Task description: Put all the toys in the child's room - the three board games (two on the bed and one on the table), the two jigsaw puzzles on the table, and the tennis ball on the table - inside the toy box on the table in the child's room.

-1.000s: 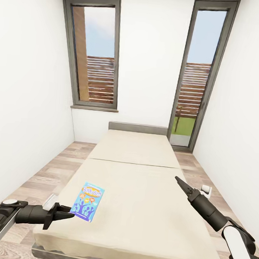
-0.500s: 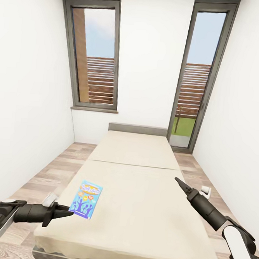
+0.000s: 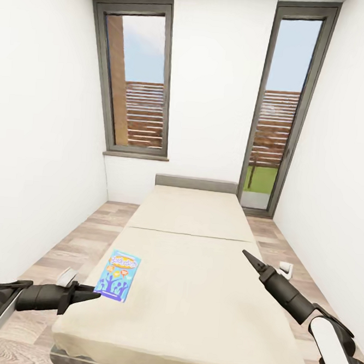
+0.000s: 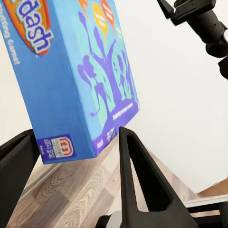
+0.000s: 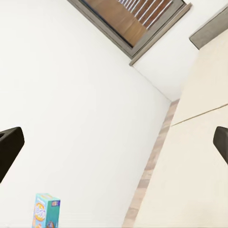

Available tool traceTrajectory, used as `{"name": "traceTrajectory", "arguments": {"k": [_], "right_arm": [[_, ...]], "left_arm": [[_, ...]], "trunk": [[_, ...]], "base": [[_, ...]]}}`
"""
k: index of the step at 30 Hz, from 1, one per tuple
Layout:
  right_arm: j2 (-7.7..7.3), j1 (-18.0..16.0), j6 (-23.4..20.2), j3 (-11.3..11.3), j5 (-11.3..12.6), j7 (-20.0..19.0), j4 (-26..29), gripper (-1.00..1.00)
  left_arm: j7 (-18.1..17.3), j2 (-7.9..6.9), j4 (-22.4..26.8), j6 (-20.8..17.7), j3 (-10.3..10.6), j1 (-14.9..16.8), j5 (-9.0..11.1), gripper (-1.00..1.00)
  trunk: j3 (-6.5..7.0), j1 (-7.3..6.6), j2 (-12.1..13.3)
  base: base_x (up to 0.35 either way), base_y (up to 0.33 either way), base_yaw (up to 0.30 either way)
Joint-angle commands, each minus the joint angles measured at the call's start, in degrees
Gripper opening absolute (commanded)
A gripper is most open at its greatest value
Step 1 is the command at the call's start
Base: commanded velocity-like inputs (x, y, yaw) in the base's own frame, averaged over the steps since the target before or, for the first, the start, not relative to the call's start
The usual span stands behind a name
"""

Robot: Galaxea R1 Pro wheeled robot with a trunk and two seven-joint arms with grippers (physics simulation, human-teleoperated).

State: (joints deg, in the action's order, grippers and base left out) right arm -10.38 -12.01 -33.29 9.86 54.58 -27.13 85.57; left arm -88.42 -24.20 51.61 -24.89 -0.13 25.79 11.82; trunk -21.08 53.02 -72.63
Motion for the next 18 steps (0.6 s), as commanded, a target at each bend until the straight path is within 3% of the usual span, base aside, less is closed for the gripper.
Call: {"name": "traceTrajectory", "arguments": {"k": [1, 11, 18], "right_arm": [[0.0, -0.03, -0.46, 0.09, 0.35, 0.0, 0.01, 1.0], [0.01, -0.03, -0.46, -0.72, 0.32, 0.07, -0.05, 1.0], [0.01, -0.03, 0.49, -1.83, 0.27, 0.14, -0.11, 1.0]], "left_arm": [[-0.19, 0.0, -0.01, -0.6, 0.03, 0.05, -0.07, -1.0], [0.38, 0.17, -0.01, -0.64, 0.0, 0.13, -1.14, -1.0], [0.82, 0.2, -0.01, -0.6, 0.04, 0.13, -1.22, -1.0]], "trunk": [[0.14, -0.23, 0.38], [2.27, -2.42, 4.39], [3.77, -3.96, 7.19]], "base": [[0.0, 0.0, 0.224], [0.0, 0.0, 0.262], [-0.177, 0.0, 0.272]]}}
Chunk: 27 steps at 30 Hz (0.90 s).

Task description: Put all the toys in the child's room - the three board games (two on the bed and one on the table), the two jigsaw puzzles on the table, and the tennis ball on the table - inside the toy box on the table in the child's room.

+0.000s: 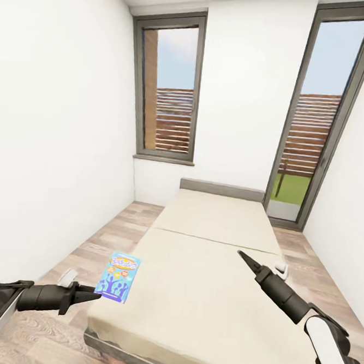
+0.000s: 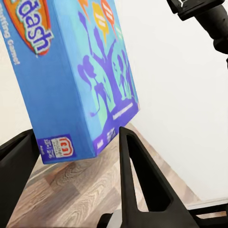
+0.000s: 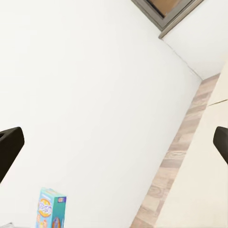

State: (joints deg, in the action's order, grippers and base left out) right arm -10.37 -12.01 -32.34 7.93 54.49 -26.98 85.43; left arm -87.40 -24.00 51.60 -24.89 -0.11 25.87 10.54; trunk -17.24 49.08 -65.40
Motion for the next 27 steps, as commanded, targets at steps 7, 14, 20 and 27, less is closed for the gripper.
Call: {"name": "traceTrajectory", "arguments": {"k": [7, 14, 20, 27], "right_arm": [[0.0, -0.03, 0.64, -0.01, 0.31, 0.0, 0.01, 1.0], [0.06, -0.03, 0.7, 0.13, -4.18, 0.0, 0.0, 1.0], [0.06, -0.01, 0.7, 0.15, -4.84, 0.0, 0.0, 1.0], [0.09, -0.03, 0.7, 0.15, -4.91, 0.0, 0.0, 1.0]], "left_arm": [[0.38, 0.09, -0.01, -0.59, 0.06, 0.06, -0.07, -1.0], [1.94, 0.34, -0.01, -0.58, 0.49, 0.06, -0.06, -1.0], [2.16, 0.35, -0.01, -0.45, 0.61, 0.06, -0.08, -1.0], [2.22, 0.36, -0.01, -0.01, 0.57, 0.06, -0.08, -1.0]], "trunk": [[1.43, -1.55, 2.77], [2.57, -2.65, 4.78], [2.78, -2.65, 4.78], [3.02, -2.65, 4.78]], "base": [[-0.031, 0.0, 0.272], [-0.002, 0.0, 0.272], [0.0, 0.0, 0.272], [0.0, 0.0, 0.272]]}}
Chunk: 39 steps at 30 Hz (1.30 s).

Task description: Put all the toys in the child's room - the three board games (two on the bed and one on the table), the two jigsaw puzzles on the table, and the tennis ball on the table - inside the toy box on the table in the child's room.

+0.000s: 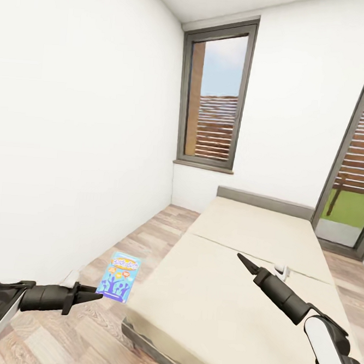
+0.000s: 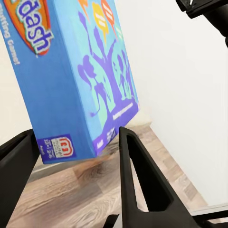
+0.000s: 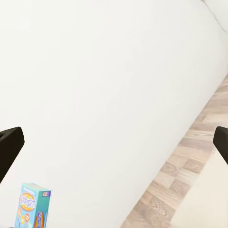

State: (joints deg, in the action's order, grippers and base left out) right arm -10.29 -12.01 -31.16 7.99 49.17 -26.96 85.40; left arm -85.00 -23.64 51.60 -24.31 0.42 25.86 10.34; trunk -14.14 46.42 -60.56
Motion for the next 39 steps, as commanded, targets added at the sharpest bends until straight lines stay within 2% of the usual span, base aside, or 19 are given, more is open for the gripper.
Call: {"name": "traceTrajectory", "arguments": {"k": [1, 9, 23, 34, 39], "right_arm": [[0.0, -0.03, -0.48, 0.1, 0.4, -0.02, 0.03, 1.0], [-0.01, -0.03, -0.48, -0.4, 0.34, -0.02, 0.03, 1.0], [0.0, -0.03, -0.51, -0.52, 0.31, -0.03, 0.03, 1.0], [0.0, -0.03, -0.49, -1.68, 0.23, -0.02, 0.03, 1.0], [0.0, -0.03, -0.48, -1.77, 0.23, -0.02, 0.03, 1.0]], "left_arm": [[-0.18, -0.01, -0.01, -0.55, 0.03, 0.07, 0.12, -1.0], [-0.15, -0.07, 0.07, -0.47, -0.05, 0.07, 0.12, -1.0], [0.01, 0.05, 0.08, -0.43, 0.07, 0.07, -0.07, -1.0], [0.01, 0.08, 0.08, -0.42, 0.11, 0.07, -0.14, -1.0], [0.51, 0.08, 0.09, -0.39, 0.24, 0.07, -0.15, -1.0]], "trunk": [[-0.04, 0.01, -0.06], [0.23, 0.01, -0.06], [0.7, 0.01, -0.06], [1.04, 0.01, -0.06], [1.2, 0.01, -0.06]], "base": [[0.0, 0.0, 0.272], [-0.115, -0.095, 0.272], [-0.085, -0.267, 0.272], [-0.001, -0.039, 0.272], [0.0, -0.203, 0.272]]}}
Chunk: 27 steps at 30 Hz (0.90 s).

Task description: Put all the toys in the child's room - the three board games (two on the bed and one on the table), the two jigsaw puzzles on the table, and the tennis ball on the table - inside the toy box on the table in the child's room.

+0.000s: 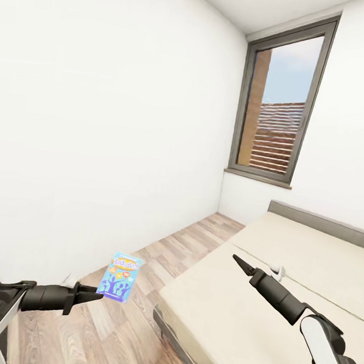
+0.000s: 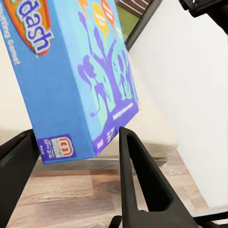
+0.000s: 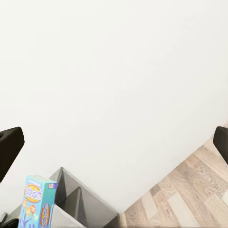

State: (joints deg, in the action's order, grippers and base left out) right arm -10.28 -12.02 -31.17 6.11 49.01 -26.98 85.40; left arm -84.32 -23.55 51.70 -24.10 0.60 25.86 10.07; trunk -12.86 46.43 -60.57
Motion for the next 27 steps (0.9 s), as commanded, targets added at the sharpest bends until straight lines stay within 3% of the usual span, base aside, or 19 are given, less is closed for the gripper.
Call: {"name": "traceTrajectory", "arguments": {"k": [1, 9, 19, 27], "right_arm": [[-0.01, -0.03, -0.47, 0.09, 0.39, 0.0, 0.03, 1.0], [-0.01, -0.03, -0.47, 0.05, 0.39, 0.0, 0.01, 1.0], [-0.01, -0.03, -0.41, 0.04, 0.38, -0.06, 0.02, 1.0], [-0.01, -0.03, -0.31, -0.39, 0.38, -0.02, 0.04, 1.0]], "left_arm": [[-0.09, -0.01, -0.01, -0.6, 0.07, 0.07, 0.12, -1.0], [0.0, -0.01, 0.03, -0.61, 0.18, 0.07, 0.05, -1.0], [0.08, -0.01, 0.18, -0.77, 0.14, 0.07, 0.04, -1.0], [0.12, -0.01, 0.17, -0.77, 0.13, 0.07, 0.04, -1.0]], "trunk": [[-0.05, 0.0, -0.04], [0.19, 0.0, -0.04], [2.26, -2.19, 3.97], [3.73, -3.95, 7.17]], "base": [[0.0, -0.157, 0.272], [0.0, -0.036, 0.272], [0.0, -0.001, 0.264], [0.0, 0.0, 0.049]]}}
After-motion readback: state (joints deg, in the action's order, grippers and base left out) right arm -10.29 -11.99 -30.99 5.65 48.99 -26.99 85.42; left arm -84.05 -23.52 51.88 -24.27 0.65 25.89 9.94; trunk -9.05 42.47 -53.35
